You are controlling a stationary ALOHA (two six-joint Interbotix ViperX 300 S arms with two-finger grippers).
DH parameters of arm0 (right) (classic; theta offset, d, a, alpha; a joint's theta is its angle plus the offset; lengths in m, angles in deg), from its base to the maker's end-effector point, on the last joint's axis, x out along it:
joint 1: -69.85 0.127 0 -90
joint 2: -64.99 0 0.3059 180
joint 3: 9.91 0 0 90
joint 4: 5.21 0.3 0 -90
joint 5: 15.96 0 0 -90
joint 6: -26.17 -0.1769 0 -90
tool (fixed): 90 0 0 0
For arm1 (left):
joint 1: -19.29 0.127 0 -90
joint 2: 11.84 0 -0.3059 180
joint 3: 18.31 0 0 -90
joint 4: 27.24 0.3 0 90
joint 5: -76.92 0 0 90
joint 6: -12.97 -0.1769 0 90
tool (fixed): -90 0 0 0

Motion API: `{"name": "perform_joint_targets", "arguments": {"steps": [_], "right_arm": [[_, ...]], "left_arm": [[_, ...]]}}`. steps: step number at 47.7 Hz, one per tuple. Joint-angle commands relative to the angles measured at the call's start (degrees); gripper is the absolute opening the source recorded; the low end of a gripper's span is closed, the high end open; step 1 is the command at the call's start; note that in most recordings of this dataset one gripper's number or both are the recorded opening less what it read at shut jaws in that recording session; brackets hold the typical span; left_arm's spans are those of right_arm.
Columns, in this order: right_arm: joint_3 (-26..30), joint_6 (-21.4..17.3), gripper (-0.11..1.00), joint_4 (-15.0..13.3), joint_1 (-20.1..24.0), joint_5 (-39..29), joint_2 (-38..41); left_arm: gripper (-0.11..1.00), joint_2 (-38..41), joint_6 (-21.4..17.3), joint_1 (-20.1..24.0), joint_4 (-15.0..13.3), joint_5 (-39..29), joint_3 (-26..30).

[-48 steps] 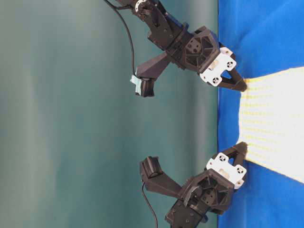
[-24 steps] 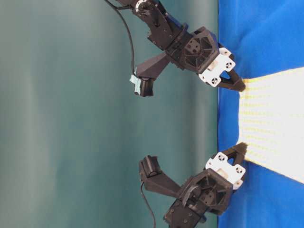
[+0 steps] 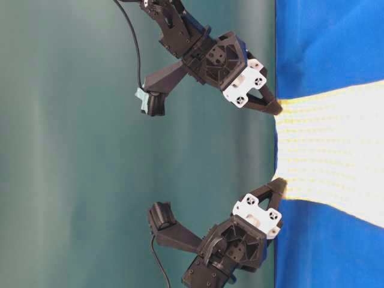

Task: Fold the yellow towel.
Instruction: 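Fold the top end down toward the bottom with both grippers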

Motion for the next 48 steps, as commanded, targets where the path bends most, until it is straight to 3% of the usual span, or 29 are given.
{"name": "perform_joint_targets", "arguments": {"steps": [1, 9, 19, 33, 48], "right_arm": [[0.4, -0.1, 0.04, -0.1, -0.2, 0.0, -2.0], [-0.1, -0.2, 0.04, 0.1, 1.1, -1.3, -3.3], [-3.2, -0.3, 0.04, 0.8, 6.3, -2.7, -8.4], [-9.0, -0.4, 0.04, 4.1, 16.0, -2.2, -15.9], [-11.0, -0.4, 0.04, 8.3, 26.4, -1.0, -16.7]], "left_arm": [[0.05, -2.2, -0.1, 0.1, -0.1, -0.3, 0.4], [0.05, -4.8, -0.1, -1.1, -0.1, -2.6, -0.5], [0.05, -11.8, -0.1, -6.3, 0.0, -5.4, -4.4], [0.05, -15.1, 1.2, -17.4, -0.2, -5.4, -8.3], [0.05, -14.4, 4.3, -28.9, -0.4, -5.6, -8.3]]}}
